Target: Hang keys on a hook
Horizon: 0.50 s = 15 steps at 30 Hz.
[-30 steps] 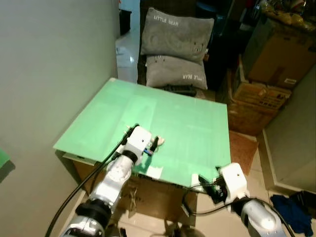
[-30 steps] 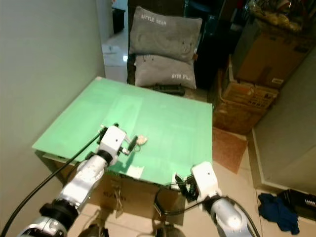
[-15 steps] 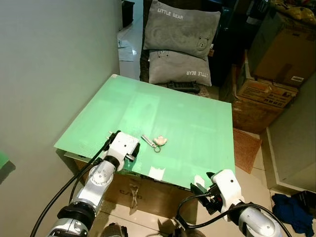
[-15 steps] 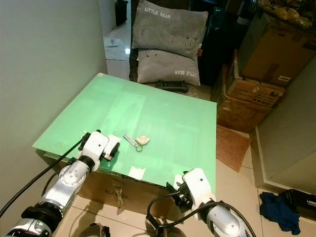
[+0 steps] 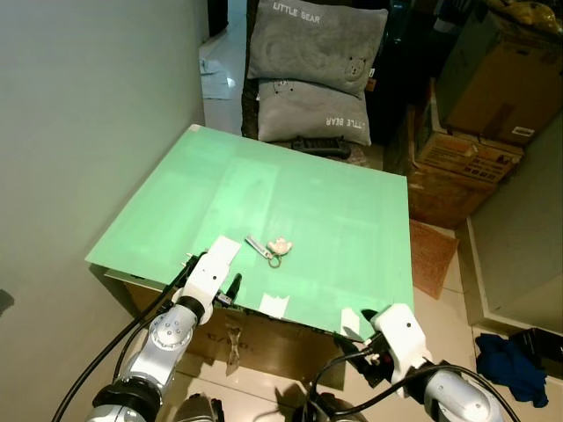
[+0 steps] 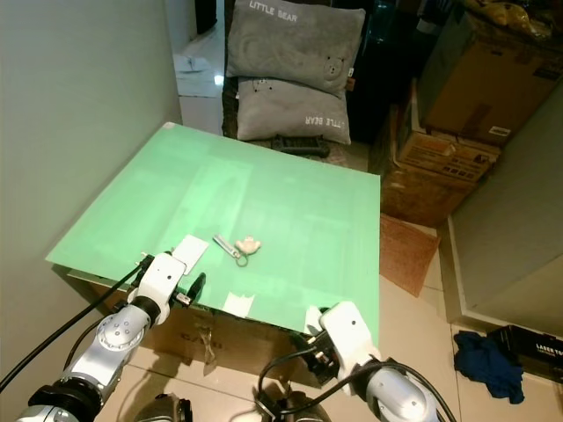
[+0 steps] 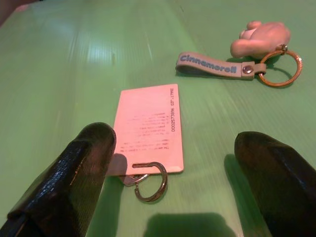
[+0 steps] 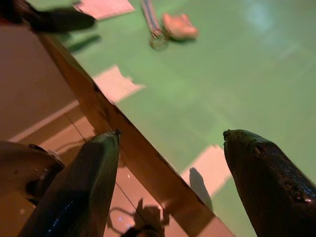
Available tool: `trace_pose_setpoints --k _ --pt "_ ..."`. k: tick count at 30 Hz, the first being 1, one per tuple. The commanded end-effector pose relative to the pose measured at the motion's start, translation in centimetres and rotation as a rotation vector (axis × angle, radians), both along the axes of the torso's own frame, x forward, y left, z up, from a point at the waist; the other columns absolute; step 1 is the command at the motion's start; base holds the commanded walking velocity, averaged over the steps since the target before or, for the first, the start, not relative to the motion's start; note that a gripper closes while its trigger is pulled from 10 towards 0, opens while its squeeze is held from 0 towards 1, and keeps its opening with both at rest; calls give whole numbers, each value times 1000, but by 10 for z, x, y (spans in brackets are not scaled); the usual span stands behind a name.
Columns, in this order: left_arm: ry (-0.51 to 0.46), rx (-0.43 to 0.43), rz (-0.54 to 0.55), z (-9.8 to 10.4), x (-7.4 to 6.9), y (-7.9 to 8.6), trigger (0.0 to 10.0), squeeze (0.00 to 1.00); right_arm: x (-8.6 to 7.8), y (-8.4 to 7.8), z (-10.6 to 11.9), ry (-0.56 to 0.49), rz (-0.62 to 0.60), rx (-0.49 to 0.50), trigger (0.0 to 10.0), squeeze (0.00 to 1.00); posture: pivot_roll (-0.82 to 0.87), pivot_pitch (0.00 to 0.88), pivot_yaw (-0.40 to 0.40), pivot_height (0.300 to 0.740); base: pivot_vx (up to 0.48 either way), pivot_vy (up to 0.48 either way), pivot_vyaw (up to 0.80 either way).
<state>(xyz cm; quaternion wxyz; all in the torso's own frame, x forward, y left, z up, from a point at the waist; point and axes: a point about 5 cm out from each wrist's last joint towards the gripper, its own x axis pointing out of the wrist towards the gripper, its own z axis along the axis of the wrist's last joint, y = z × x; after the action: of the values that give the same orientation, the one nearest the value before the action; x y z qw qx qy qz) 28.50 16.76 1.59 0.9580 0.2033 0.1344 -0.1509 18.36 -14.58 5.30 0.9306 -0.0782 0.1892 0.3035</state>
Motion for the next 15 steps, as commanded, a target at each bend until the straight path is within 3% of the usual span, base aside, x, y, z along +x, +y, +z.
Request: trace_pose_setpoints --k 1,7,15 --pt "-2 5 -9 -1 1 -3 10000 0 0 -2 4 -17 12 -7 10000 0 -94 142 -106 696 0 0 0" --pt "-11 22 19 1 5 -2 10000 0 0 -3 4 -13 10 -7 10000 0 -96 144 -106 696 0 0 0" --pt "-2 30 44 -3 -1 9 10000 0 0 -4 2 -9 8 -12 10000 0 -99 145 -99 696 0 0 0"
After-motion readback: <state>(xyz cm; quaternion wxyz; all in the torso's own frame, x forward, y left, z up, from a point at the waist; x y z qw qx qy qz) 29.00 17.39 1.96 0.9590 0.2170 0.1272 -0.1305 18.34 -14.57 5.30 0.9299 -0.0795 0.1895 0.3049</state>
